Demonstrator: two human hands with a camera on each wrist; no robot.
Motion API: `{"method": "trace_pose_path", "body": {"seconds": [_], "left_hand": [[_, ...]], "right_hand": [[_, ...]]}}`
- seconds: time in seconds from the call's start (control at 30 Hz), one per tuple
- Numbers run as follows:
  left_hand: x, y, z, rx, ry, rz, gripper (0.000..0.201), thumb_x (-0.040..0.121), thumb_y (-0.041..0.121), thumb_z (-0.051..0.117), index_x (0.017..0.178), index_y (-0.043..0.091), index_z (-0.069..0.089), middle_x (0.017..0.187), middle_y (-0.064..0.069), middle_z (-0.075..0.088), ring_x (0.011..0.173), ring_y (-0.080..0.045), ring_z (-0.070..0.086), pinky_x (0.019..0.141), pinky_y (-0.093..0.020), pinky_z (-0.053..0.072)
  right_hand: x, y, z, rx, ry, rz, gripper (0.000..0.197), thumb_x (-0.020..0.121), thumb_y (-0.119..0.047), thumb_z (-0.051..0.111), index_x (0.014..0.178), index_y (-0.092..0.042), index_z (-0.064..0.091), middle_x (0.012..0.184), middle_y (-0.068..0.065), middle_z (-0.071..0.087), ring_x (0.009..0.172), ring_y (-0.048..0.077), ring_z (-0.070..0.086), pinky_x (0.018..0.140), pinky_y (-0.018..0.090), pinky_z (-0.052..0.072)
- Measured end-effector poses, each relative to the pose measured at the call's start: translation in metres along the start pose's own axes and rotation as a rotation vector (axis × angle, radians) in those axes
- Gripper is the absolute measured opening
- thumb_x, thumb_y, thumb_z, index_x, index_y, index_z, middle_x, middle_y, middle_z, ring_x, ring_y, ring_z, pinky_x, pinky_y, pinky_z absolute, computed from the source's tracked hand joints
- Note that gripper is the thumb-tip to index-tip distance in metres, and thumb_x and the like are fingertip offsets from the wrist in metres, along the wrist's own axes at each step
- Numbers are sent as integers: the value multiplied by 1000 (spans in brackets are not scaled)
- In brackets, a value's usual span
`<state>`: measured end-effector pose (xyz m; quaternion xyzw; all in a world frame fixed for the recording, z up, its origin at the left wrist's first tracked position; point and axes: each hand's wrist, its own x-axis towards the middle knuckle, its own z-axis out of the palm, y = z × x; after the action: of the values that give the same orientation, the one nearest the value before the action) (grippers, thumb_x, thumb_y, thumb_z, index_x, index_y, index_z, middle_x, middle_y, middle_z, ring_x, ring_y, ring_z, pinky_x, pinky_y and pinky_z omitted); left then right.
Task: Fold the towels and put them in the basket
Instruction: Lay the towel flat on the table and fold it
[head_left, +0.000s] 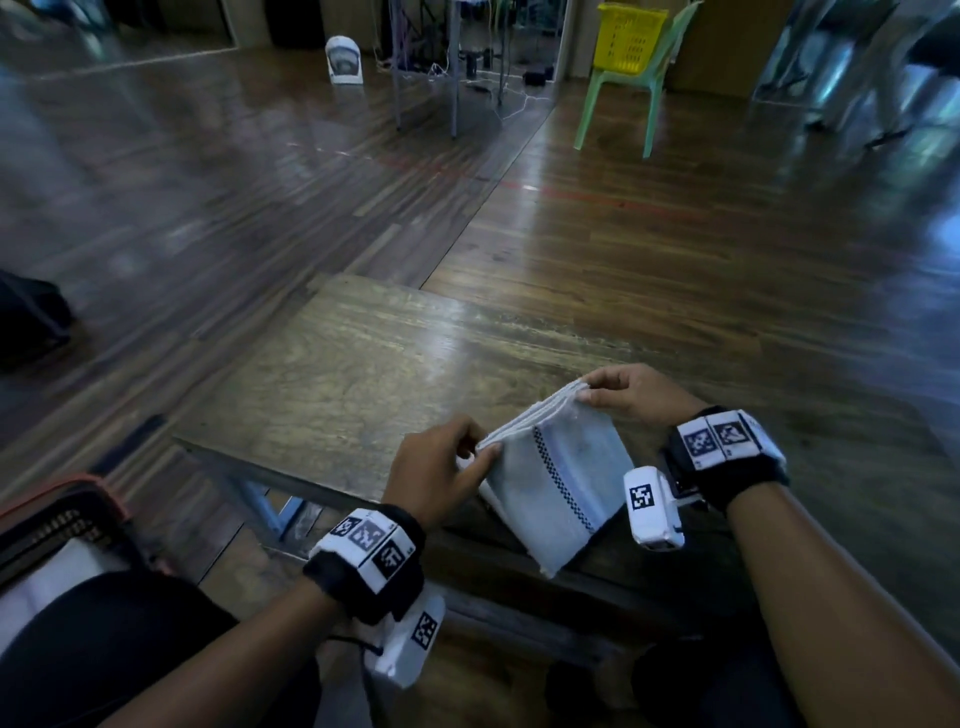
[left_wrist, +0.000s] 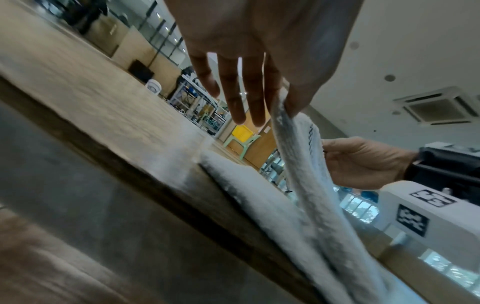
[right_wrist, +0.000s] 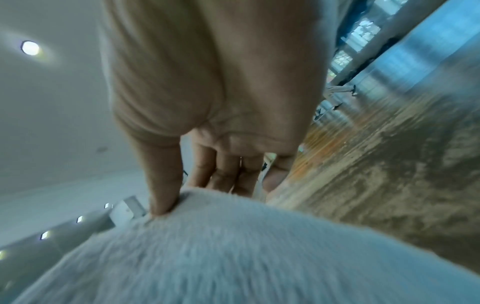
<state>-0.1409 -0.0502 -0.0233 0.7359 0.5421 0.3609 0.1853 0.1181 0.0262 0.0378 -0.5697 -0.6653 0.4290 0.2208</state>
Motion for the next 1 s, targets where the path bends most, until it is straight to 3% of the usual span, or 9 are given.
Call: {"method": "trace_pose_path", "body": {"seconds": [0.07,0.13,0.2,0.33,0.47,0.53,0.7,0.83,1.0], "left_hand": [[5,-11,-1,85,-52,-34,31,82,53,49,79,24,58,77,6,65,75,-13,61,69,-34,50],[10,-19,0,167,-127,-71,29,85,50,49,83,23,59,86,3,65,84,-19,61,76,-37,48],[13,-25,2,249,-193,-111,25,88,46,51,89,23,59,95,2,63,92,-21,60,81,-36,45],[16,-30,8,310,-232,-169,24,88,44,51,87,22,59,93,2,62,93,-21,58,82,-34,39],[20,-33,14,330,-246,-181,27,86,45,51,85,20,59,92,0,65,94,-24,58,81,-35,42],[21,-34,14,311,-243,-192,24,86,44,52,86,21,58,91,0,65,93,-24,58,82,-36,42],[21,-36,14,305,-240,-199,21,86,42,54,88,22,57,93,0,64,94,-24,58,82,-35,39],[22,-34,12,339,-268,-182,20,89,41,51,92,22,58,99,1,64,100,-23,57,87,-37,37],[28,-31,8,327,-290,-198,18,90,37,52,98,24,60,105,3,63,103,-20,56,95,-39,34]], "right_hand": [[12,0,16,-63,58,9,18,86,-19,65,100,-8,67,90,3,66,71,2,61,60,4,44],[24,2,30,-120,91,28,19,88,-21,63,101,-8,66,91,3,64,82,13,60,70,16,46],[34,3,39,-233,85,45,21,89,-24,61,104,-9,66,94,2,63,90,16,58,76,26,43],[45,6,49,-358,99,47,21,90,-23,59,102,-7,68,91,3,61,86,15,55,73,25,38],[52,9,55,-444,99,95,20,91,-26,58,100,-10,66,93,3,60,85,15,53,67,24,37],[54,11,57,-477,101,139,15,91,-27,58,98,-15,63,99,3,61,88,16,53,71,27,40],[51,9,61,-535,22,120,29,95,-24,51,122,-18,58,121,6,61,107,23,58,88,35,48],[48,4,60,-658,-60,117,25,96,-23,47,116,-17,61,121,6,62,105,23,59,85,35,49],[29,5,48,-728,-185,185,26,93,-24,54,112,-13,67,116,5,66,101,21,61,86,35,51]]}}
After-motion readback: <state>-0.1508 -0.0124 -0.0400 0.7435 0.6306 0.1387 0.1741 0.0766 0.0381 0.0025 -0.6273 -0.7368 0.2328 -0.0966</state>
